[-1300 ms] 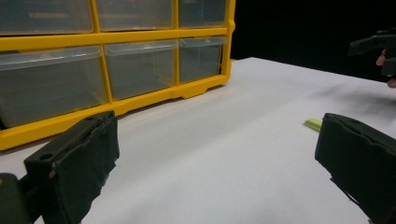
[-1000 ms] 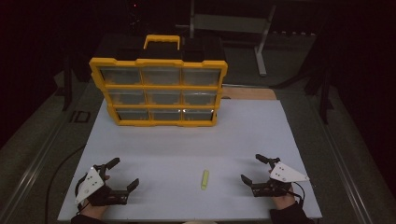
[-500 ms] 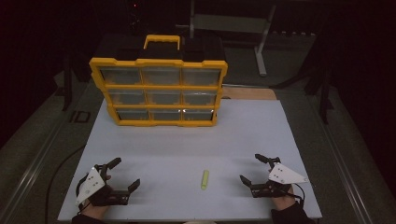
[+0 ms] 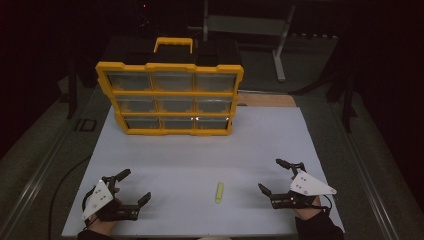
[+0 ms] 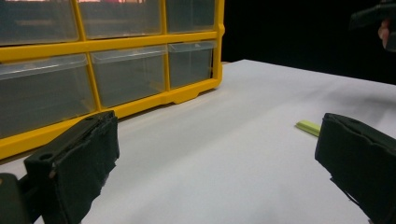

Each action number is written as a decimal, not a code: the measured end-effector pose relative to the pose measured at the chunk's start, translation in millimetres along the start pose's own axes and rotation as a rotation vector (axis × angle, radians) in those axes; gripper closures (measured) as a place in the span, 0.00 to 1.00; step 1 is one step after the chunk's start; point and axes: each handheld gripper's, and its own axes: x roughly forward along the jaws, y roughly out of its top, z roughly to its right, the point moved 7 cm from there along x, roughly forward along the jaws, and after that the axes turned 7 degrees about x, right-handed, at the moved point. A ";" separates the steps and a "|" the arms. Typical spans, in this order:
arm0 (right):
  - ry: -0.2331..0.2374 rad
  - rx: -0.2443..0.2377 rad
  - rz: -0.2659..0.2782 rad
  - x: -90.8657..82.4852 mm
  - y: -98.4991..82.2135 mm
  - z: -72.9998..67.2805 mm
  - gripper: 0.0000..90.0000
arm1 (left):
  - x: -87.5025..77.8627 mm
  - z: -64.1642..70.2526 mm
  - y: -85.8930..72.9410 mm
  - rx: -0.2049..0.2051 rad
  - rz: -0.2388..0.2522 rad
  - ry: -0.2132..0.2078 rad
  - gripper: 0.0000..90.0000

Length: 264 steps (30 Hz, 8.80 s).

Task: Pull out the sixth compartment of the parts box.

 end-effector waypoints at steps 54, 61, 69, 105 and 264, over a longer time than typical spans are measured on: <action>0.093 -0.414 0.077 99.0 149.7 -12.4 0.12 | -0.6 2.3 3.5 0.012 0.018 -0.013 0.01; 0.108 -0.457 0.067 116.4 150.2 -15.7 0.13 | -0.7 3.6 5.1 0.018 0.024 -0.015 0.01; 0.132 -0.487 0.052 137.4 150.0 -18.9 0.14 | -0.5 3.0 4.3 0.014 0.020 -0.016 0.01; 0.017 -0.826 -0.067 219.7 142.7 6.0 0.54 | -0.5 3.2 4.7 0.004 0.031 -0.033 0.01; 0.179 -0.315 -0.184 182.4 165.3 -9.6 0.11 | 1.8 8.8 3.9 0.021 0.017 -0.068 0.01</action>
